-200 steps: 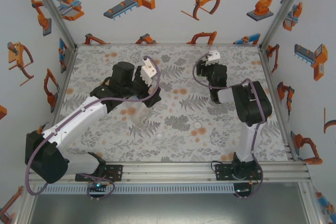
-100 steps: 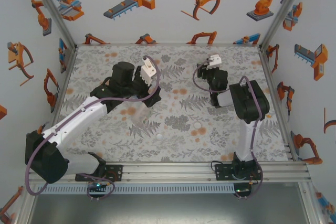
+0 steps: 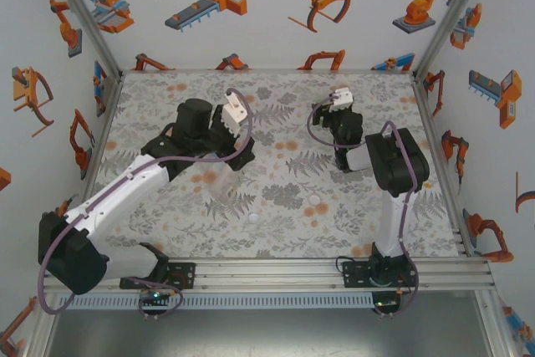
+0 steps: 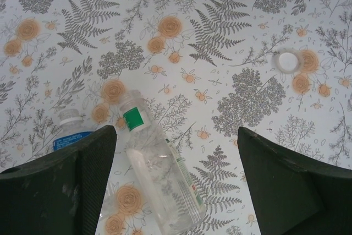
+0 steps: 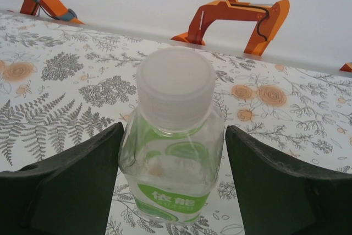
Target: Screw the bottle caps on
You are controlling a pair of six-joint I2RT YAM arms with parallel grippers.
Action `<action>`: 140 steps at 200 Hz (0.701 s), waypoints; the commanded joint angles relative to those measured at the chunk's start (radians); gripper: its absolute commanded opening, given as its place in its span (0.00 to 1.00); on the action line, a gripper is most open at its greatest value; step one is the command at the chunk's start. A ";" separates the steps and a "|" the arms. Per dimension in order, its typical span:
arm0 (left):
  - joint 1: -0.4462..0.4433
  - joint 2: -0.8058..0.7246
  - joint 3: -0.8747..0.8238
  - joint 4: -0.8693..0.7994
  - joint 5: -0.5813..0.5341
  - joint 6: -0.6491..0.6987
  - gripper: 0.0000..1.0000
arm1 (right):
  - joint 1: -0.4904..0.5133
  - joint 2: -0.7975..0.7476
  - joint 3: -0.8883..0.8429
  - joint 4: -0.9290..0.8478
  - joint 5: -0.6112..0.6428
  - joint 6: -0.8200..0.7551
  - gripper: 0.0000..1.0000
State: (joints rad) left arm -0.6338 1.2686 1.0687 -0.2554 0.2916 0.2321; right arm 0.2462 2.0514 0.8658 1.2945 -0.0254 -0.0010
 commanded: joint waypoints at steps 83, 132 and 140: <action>0.064 -0.021 0.005 -0.063 -0.151 -0.203 0.85 | -0.010 -0.235 -0.117 -0.051 -0.016 -0.021 0.74; 0.163 -0.014 -0.031 -0.042 -0.024 -0.384 0.85 | -0.010 -0.438 -0.236 -0.169 -0.056 -0.020 0.75; 0.167 -0.017 -0.035 -0.046 -0.028 -0.398 0.85 | -0.011 -0.475 -0.253 -0.201 -0.069 -0.017 0.75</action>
State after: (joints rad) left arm -0.4816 1.2629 1.0519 -0.3042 0.2146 -0.0486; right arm 0.2432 1.6772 0.6582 1.1690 -0.0486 -0.0170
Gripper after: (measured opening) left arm 0.847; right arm 0.745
